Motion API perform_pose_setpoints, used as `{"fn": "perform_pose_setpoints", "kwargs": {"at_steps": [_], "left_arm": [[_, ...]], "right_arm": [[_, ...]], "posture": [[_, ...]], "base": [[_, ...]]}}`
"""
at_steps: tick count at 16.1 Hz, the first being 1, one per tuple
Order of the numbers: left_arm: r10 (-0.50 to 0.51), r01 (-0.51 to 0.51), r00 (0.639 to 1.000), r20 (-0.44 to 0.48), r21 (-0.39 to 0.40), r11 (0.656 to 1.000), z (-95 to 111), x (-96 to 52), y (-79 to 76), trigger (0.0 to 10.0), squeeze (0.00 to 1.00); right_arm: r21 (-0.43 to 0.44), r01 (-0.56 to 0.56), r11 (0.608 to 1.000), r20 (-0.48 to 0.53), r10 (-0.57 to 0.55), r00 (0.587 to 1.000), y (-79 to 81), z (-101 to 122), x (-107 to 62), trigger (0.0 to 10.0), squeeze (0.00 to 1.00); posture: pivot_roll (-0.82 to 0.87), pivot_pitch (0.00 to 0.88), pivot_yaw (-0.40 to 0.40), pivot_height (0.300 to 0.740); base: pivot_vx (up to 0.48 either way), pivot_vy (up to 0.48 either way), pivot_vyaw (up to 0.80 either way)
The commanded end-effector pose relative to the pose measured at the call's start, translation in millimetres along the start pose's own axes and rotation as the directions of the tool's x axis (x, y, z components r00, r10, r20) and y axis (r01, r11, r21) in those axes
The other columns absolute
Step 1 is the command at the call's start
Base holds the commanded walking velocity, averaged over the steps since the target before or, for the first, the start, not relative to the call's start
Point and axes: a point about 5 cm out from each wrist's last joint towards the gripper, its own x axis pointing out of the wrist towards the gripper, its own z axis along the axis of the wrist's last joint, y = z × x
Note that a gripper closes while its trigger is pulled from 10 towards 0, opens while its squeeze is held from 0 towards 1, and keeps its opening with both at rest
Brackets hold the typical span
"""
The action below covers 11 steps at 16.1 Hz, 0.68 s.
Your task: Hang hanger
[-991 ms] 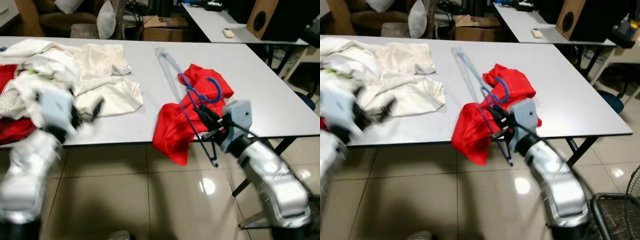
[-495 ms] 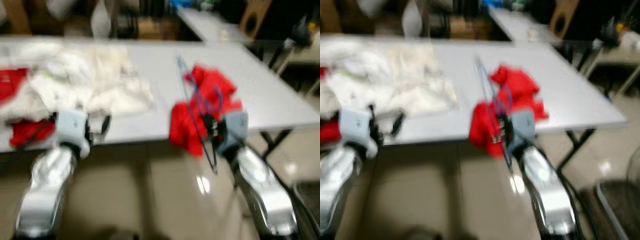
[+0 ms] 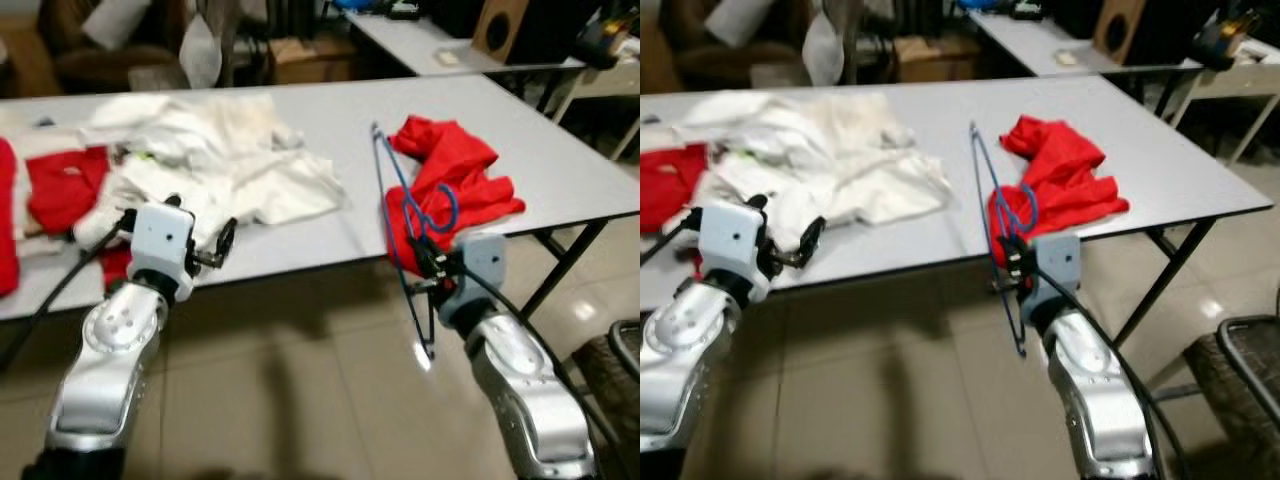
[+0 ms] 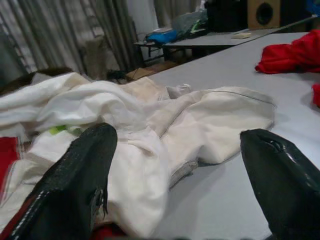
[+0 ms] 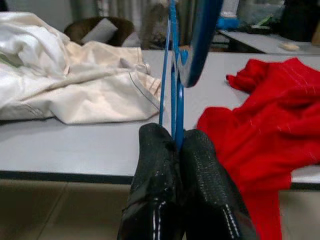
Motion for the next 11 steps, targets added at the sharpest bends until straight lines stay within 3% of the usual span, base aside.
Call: {"fn": "perform_pose_setpoints", "kwargs": {"at_steps": [1,3,5,10,11], "left_arm": [[0.011,-0.011,1.000,-0.018,0.009,1.000,-4.3,-1.7,-2.1,10.0,0.00],[0.046,-0.046,0.998,-0.032,-0.012,0.999,-8.2,-2.6,4.2,10.0,0.00],[0.063,-0.061,0.996,-0.061,0.025,0.998,-12.7,-1.3,8.1,10.0,0.00],[0.031,-0.032,0.997,-0.067,-0.007,0.999,-14.6,-0.3,1.4,10.0,0.00],[0.035,-0.036,0.998,-0.052,-0.029,0.999,-14.8,0.8,1.3,10.0,0.00]], "right_arm": [[-0.025,-0.013,1.000,0.031,0.014,0.999,-1.4,8.2,2.8,10.0,0.00],[-0.030,-0.022,0.999,0.028,0.023,0.999,-1.0,8.1,3.5,10.0,0.00],[-0.044,-0.036,0.998,0.018,0.037,0.999,-0.9,6.5,3.4,10.0,0.00],[-0.041,-0.065,0.997,0.020,0.066,0.998,0.4,7.5,1.9,10.0,0.00],[-0.074,-0.071,0.995,0.025,0.073,0.997,1.1,8.4,1.6,10.0,0.00]], "posture": [[0.00,0.000,-0.052,0.740],[0.00,0.000,-0.053,0.740],[0.00,0.000,-0.054,0.740],[-0.01,0.000,-0.053,0.740],[-0.01,0.000,-0.055,0.740]], "base": [[0.000,-0.450,0.00],[0.000,-0.152,0.00],[0.000,0.000,0.00],[0.000,0.000,0.00],[0.000,0.000,0.00]]}}
